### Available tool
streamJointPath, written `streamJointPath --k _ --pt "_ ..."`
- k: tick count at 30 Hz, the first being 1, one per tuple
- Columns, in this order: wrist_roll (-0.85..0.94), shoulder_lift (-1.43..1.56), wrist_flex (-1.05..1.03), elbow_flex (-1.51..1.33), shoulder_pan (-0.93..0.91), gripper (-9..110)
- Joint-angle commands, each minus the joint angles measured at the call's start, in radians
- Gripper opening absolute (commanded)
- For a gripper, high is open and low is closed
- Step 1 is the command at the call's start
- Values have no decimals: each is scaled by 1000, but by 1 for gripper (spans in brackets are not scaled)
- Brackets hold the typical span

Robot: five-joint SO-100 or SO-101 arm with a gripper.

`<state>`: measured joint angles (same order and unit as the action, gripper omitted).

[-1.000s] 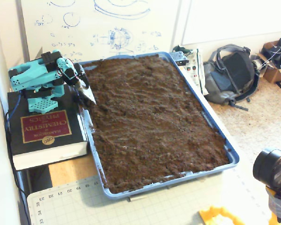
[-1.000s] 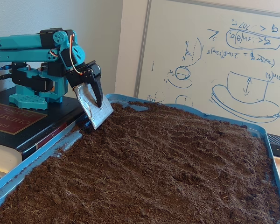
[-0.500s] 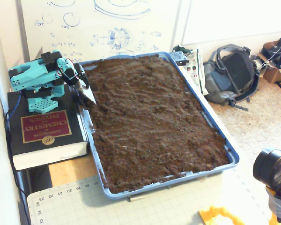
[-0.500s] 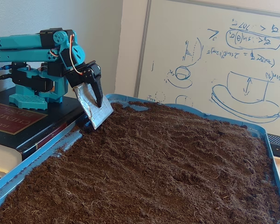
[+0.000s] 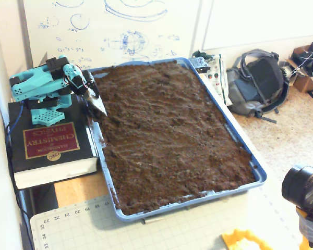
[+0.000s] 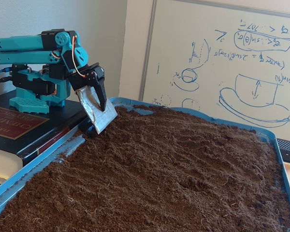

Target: Build a berm.

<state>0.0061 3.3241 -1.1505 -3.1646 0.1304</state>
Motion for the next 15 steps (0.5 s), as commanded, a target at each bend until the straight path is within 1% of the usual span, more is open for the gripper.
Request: streamJointPath --k 1,8,11,15 --pt "6 31 -23 20 6 1" --pt "0 29 -9 26 6 0" --pt "-6 21 -14 86 8 0" --pt "-8 -137 -11 189 6 0"
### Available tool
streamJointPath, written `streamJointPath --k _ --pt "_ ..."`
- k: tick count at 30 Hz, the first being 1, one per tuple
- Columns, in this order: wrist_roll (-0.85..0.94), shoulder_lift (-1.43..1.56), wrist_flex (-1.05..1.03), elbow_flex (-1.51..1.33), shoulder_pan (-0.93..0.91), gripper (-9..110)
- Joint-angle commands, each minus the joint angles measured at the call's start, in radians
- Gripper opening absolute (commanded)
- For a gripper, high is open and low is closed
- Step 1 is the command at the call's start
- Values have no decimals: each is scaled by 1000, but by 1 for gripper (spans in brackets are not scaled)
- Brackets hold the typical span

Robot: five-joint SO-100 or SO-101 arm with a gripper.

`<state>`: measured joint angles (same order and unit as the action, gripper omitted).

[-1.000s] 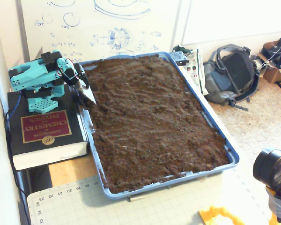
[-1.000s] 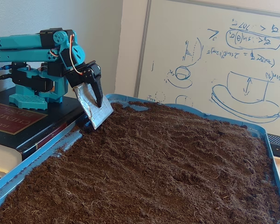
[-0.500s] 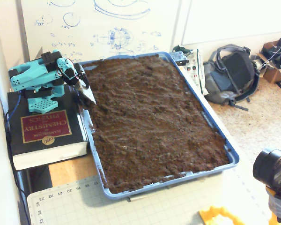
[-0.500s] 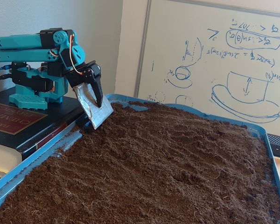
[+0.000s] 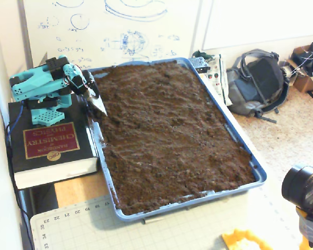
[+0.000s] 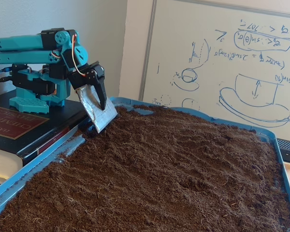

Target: Build a berm.

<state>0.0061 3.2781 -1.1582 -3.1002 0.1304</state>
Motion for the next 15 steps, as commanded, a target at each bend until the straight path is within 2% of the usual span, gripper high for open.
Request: streamJointPath --k 1,15 --pt "-8 -149 -2 161 5 0" --pt "-8 -976 -2 747 -20 0"
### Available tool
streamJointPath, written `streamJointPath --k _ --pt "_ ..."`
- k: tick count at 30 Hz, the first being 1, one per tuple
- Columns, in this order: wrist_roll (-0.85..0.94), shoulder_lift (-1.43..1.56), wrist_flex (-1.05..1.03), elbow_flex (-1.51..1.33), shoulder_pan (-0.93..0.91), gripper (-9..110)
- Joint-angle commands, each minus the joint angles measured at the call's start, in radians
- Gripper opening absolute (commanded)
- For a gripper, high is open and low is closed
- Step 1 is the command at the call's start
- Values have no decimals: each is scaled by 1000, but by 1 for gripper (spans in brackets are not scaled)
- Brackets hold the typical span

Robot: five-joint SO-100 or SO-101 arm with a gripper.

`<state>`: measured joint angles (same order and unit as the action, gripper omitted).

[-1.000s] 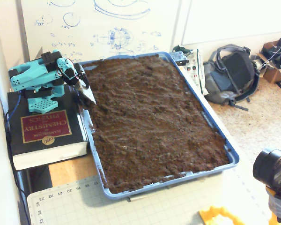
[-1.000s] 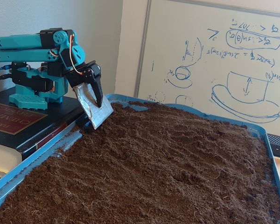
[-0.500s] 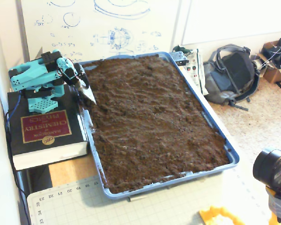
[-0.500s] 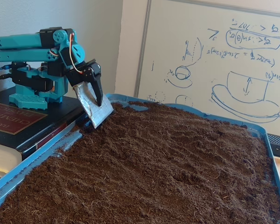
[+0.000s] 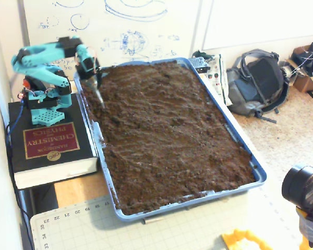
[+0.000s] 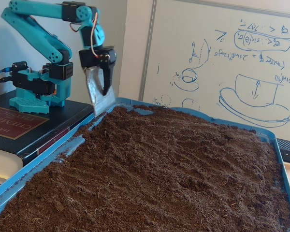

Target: Build a berm.

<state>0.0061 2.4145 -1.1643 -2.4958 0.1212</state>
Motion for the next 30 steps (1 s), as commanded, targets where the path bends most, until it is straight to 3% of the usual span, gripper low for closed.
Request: streamJointPath --k 1,14,30 --pt "-8 -160 5 160 -15 0" --pt "0 -594 262 235 11 0" --pt "-8 -732 265 233 133 1"
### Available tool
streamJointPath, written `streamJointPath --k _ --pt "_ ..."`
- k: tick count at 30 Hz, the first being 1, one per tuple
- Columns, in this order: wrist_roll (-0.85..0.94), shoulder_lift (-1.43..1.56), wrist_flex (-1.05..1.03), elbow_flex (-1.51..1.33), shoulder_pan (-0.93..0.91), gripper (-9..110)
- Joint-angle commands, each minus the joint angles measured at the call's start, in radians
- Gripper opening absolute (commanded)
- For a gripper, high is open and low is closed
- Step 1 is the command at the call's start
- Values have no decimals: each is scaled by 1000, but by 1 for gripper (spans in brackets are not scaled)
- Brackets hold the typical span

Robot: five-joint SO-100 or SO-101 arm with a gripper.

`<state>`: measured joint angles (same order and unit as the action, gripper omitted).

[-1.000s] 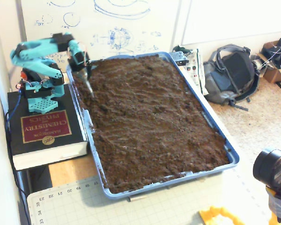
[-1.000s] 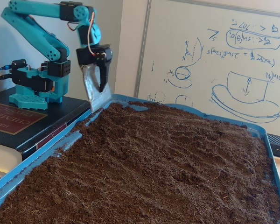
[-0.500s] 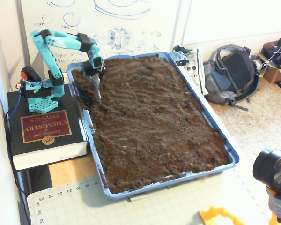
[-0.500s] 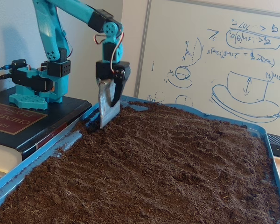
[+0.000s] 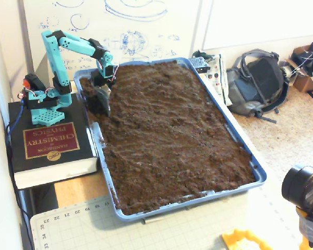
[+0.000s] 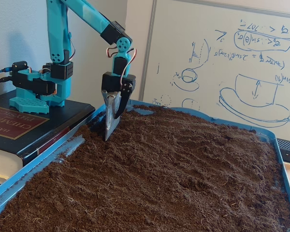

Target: Build a berm.

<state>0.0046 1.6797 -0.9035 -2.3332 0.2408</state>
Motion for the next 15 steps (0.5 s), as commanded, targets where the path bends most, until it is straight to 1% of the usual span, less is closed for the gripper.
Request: streamJointPath --k 1,15 --pt "-6 -8 0 71 17 1" --pt "-5 -52 2 91 15 1"
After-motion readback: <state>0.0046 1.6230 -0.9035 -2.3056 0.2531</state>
